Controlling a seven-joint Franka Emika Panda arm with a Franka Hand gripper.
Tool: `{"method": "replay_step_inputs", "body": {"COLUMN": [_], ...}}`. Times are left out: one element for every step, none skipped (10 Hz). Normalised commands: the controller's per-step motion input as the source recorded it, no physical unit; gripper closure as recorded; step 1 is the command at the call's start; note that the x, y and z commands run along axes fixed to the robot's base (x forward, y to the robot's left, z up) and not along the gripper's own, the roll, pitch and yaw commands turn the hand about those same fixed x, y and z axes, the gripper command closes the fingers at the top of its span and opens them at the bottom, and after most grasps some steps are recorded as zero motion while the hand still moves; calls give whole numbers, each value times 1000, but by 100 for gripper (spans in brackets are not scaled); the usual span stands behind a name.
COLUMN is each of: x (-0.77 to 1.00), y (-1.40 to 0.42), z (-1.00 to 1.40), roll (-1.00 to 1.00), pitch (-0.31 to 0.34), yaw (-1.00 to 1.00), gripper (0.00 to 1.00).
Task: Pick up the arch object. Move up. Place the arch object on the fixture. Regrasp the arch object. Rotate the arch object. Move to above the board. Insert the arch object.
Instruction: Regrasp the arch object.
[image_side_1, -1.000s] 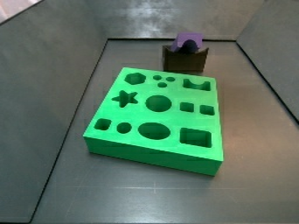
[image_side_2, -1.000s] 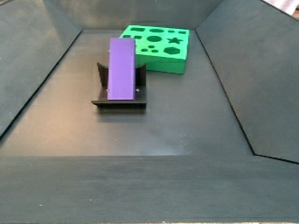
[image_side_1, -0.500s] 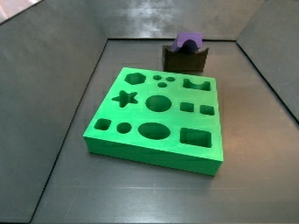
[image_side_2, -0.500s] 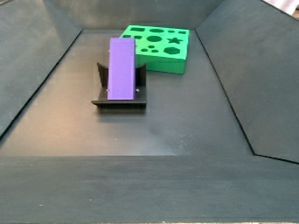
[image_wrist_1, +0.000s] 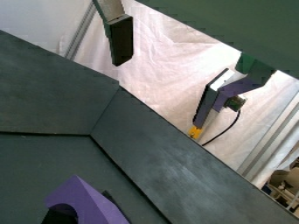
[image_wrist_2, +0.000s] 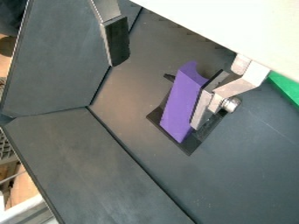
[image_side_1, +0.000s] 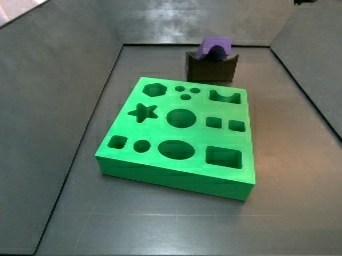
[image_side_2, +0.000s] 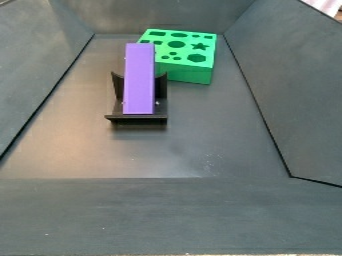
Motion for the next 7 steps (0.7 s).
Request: {"method": "replay_step_inputs", "body": {"x": [275, 274, 271, 265, 260, 253, 248], "y": [-57, -56, -54, -52, -51, -51, -52], "z": [-19, -19, -21, -24, -27, -29, -29], "roll": [175, 175, 172, 167, 161, 152, 146], "pitch": [11, 11, 15, 22, 29, 38, 45], "yaw": [155, 138, 116, 104, 97, 88, 88], "gripper": [0, 0, 0, 0, 0, 0, 0]}}
